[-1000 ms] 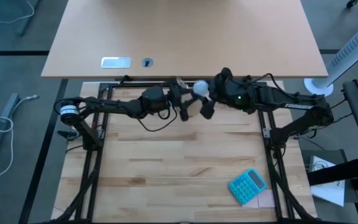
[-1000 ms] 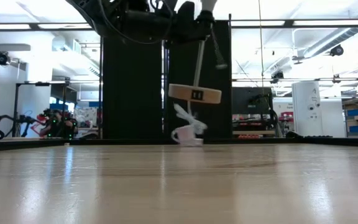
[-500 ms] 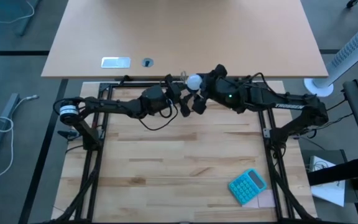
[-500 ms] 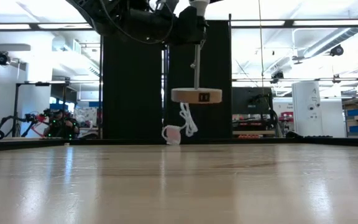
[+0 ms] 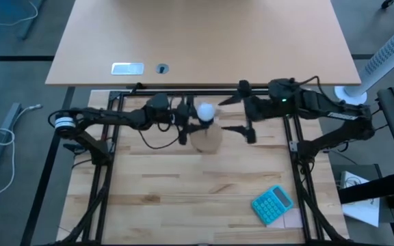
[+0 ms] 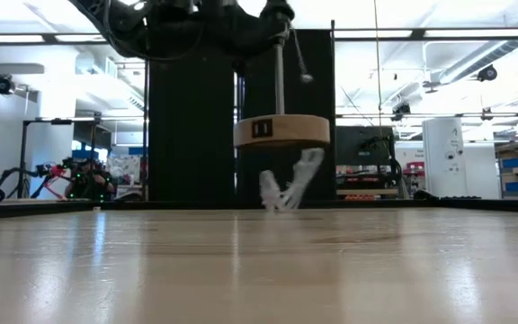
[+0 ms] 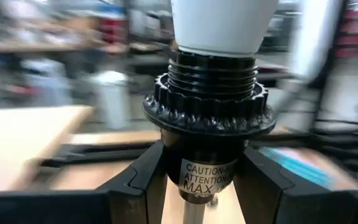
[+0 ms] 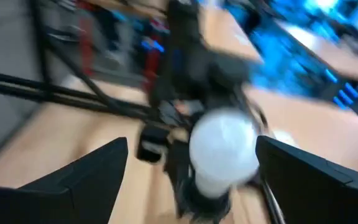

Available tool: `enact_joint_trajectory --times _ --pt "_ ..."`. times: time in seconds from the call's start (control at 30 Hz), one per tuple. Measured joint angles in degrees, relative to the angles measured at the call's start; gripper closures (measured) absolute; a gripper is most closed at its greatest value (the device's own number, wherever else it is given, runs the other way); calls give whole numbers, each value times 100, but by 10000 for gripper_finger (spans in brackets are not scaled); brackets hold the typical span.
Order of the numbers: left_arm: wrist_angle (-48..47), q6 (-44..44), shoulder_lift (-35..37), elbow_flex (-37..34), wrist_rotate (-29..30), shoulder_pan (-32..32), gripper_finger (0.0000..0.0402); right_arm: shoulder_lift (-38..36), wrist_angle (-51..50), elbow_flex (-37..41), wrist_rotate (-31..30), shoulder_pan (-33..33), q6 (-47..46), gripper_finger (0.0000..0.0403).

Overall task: Screw lightbulb
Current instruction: Insert the lightbulb into the lamp

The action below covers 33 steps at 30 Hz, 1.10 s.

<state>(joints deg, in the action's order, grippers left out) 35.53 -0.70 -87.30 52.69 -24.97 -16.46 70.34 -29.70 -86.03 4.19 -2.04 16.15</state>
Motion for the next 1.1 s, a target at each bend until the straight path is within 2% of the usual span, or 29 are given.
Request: enact_joint_trajectory --times 0.17,0.37,0.53,0.67,0.97,1.1 --pt "238 141 -312 93 -537 208 261 32 300 34 1557 -33 387 54" --pt "548 205 -560 213 -1305 413 261 290 215 140 2258 -36 626 54" --pt "511 255 -659 254 -1342 465 261 519 289 146 2336 -37 432 55" --pt "505 243 -681 254 -1092 529 261 661 495 146 2326 -40 402 55" --pt "498 267 -833 245 -846 543 261 611 761 131 2283 -35 277 55" --pt "481 180 -833 245 -850 559 261 563 580 128 2284 -106 323 55"
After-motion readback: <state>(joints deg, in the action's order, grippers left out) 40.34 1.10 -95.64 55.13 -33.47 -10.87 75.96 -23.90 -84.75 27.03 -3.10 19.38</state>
